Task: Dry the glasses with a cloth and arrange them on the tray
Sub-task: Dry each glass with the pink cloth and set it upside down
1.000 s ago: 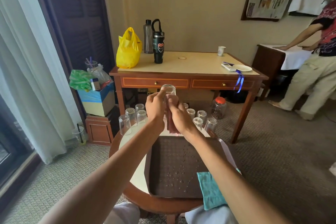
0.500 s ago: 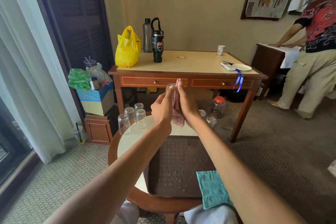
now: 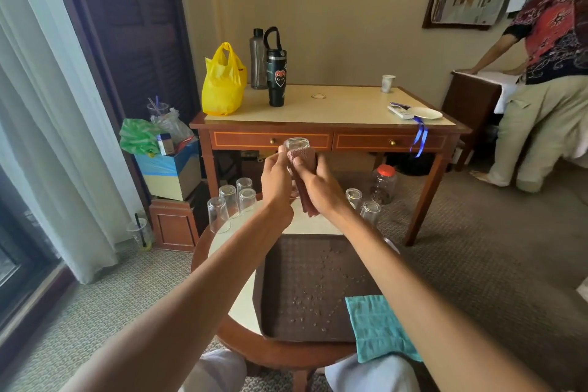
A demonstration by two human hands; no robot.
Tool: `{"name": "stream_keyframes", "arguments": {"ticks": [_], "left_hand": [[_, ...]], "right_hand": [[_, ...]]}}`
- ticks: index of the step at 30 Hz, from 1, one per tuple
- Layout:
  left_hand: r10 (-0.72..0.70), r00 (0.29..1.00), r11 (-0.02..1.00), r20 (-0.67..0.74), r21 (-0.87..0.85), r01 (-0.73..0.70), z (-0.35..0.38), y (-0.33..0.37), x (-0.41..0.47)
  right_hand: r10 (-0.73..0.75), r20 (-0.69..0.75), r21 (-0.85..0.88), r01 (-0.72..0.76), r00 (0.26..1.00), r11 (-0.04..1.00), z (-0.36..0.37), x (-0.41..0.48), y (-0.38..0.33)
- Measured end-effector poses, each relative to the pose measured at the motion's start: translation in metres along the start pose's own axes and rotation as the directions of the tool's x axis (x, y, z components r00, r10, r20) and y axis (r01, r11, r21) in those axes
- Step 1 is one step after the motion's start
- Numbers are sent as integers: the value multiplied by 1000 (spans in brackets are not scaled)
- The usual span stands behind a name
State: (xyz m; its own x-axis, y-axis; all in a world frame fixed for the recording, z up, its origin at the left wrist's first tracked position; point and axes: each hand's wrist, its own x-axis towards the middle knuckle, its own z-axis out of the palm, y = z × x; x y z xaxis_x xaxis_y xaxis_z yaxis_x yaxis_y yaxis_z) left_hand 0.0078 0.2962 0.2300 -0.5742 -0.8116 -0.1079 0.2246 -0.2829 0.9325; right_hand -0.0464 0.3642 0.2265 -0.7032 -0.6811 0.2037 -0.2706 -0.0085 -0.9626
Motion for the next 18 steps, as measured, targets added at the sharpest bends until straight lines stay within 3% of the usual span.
{"name": "stream_keyframes", "arguments": {"ticks": [4,7,11,15,18], "left_hand": [[-25,999,998,41,58,23,2,-3,-7],[78,994,993,82,85,-85,4,-2,-14],[142,989,975,38,165,-146,2,-6,-9],[148,989,987,12,65,-149,-7,4,-1],[114,993,993,-12,36,-114,-19,2,8]], "right_hand": [[35,-53,135,-28,998,990,-3,2,-17],[73,-102,96,-63,992,993,-4,10,-21],[219,-117,177,-197,969,964,2,12,-16],[113,-1,-14,-113,994,993,9,-6,-8],[-17,15,-28,18,1000,999,23,-15,4]]}}
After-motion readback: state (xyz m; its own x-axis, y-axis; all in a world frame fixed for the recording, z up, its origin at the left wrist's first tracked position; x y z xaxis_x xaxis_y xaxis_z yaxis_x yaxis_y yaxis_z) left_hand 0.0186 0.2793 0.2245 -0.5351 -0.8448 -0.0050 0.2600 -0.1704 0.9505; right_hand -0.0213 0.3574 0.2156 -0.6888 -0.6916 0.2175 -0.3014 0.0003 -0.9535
